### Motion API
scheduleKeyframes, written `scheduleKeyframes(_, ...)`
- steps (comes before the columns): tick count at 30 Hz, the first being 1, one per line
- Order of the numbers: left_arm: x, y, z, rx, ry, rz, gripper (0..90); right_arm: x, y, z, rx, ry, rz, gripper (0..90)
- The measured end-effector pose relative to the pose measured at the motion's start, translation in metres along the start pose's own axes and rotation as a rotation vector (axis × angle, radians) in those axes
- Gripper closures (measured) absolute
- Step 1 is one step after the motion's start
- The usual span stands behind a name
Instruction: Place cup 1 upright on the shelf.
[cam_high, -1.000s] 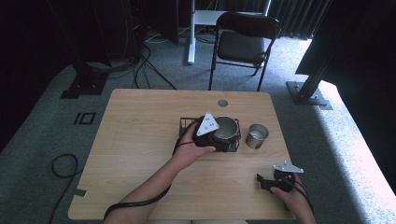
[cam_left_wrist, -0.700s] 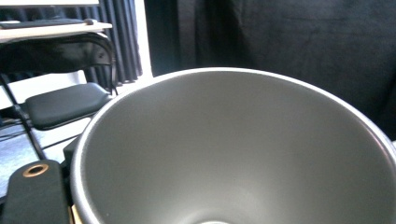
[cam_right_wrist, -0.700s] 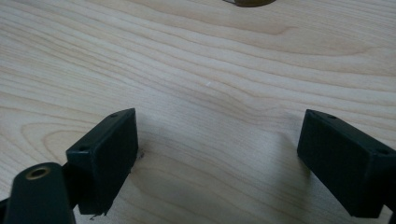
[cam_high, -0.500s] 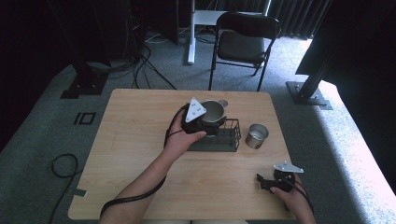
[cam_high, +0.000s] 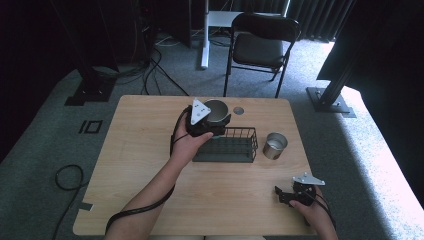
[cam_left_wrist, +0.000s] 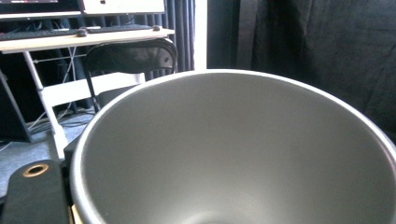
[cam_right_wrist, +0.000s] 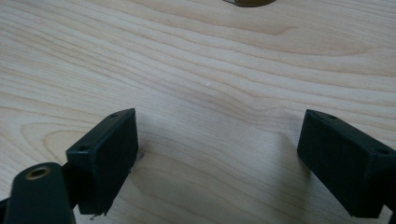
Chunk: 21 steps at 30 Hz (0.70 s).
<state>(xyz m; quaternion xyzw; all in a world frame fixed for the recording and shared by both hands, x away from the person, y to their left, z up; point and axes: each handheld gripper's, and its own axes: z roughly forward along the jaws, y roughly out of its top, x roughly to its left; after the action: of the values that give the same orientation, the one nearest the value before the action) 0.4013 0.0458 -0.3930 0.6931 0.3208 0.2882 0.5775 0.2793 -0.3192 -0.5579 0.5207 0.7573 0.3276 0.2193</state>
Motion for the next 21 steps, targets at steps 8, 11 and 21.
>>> scheduleKeyframes(8,0.01,-0.015,0.004,0.024,0.041,-0.034,13.5,0.0,0.0,0.0,0.0,0.001,0.002,12.1)
scheduleKeyframes(11,0.012,-0.024,0.007,0.04,0.05,-0.04,13.5,0.0,0.0,0.0,0.001,0.001,0.0,12.0)
scheduleKeyframes(21,0.019,-0.05,0.016,0.069,0.075,-0.07,13.5,0.0,0.0,0.0,0.001,0.001,0.002,12.1)
